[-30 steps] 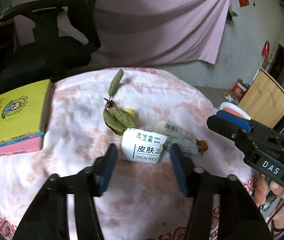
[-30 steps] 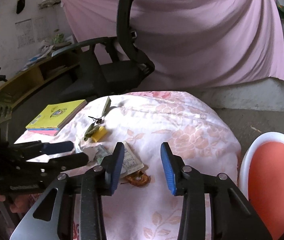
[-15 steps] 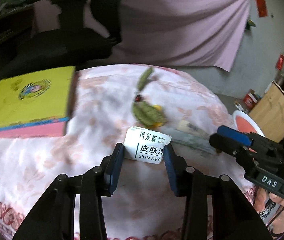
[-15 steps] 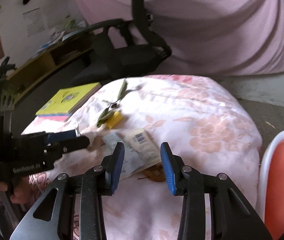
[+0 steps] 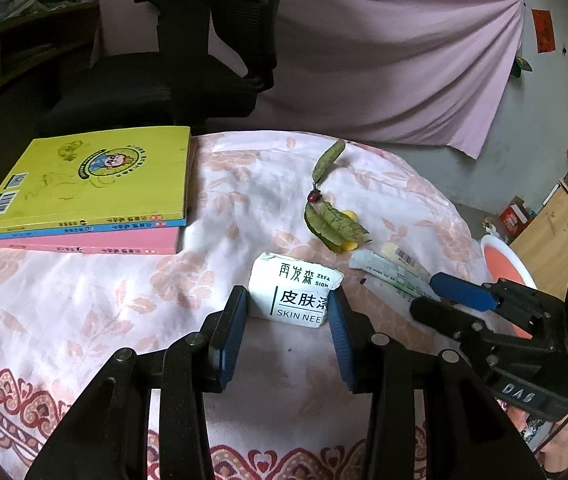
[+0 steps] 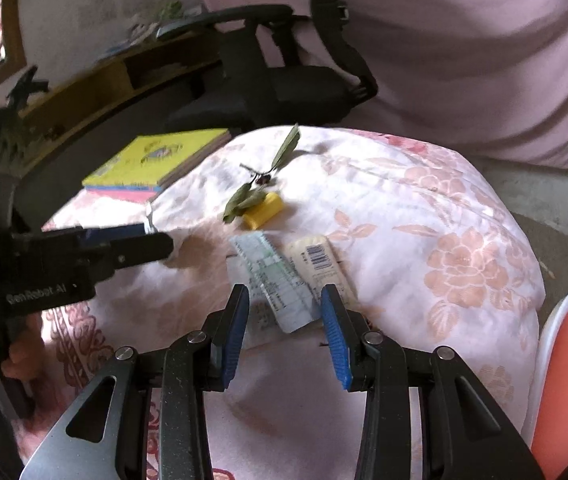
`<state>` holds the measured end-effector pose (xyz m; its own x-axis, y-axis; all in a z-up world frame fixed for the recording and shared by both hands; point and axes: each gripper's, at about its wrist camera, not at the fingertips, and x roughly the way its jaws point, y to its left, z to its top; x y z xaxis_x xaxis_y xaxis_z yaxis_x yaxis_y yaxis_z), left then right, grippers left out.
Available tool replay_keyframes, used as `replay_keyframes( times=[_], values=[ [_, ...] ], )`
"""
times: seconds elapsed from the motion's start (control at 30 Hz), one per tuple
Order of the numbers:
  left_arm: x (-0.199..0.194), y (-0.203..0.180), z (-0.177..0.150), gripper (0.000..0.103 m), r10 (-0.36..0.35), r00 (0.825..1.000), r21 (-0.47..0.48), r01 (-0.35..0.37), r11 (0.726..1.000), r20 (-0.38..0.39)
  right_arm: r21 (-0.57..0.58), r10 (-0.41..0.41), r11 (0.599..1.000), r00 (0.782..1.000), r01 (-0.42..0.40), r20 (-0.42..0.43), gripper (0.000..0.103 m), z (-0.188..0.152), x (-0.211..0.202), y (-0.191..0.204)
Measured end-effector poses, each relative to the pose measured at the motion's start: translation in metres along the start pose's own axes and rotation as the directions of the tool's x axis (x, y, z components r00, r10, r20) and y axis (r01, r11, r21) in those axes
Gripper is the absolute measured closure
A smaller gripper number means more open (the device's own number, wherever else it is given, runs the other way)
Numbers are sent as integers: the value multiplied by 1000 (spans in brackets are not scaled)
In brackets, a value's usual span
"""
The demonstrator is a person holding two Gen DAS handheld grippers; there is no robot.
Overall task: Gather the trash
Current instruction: 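Grasp the white skin-cream sachet with the left tool while the right tool grasps the receipt strip, then lift the sachet and receipt strip over the basin with both tools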
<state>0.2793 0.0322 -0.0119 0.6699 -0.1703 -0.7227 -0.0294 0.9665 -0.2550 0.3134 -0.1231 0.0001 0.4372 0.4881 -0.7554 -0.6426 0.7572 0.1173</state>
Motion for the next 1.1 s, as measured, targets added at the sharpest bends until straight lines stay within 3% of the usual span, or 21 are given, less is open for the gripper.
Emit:
replay_keyframes(
  times=[0.07,0.33,0.53,0.8,1.03,1.1],
  values=[
    [-3,1,-2,67,8,1000,-6,-8,1000,3,-21,-10,1000,1000,10,-6,80,-1,1,4],
    [-16,-6,-6,68,35,999,5,-35,999,41,-7,5,1000,1000,-4,30,86,-4,-7,3],
    [-34,-24,-12,67,57,987,66,-68,995,153,-20,-16,1000,984,20,177,86,-10,-38,7],
    [-60,-58,-10,67,23,950,138,-70,988,313,6,-71,997,901,76,429,86,-23,-94,4],
    [-75,-103,-1,67,-65,909,243,-40,969,413,69,-165,986,808,153,565,86,-37,-133,-15],
    [-79,-116,-1,67,-97,898,279,-29,960,429,88,-183,983,792,162,583,86,-41,-142,-22]
  ],
)
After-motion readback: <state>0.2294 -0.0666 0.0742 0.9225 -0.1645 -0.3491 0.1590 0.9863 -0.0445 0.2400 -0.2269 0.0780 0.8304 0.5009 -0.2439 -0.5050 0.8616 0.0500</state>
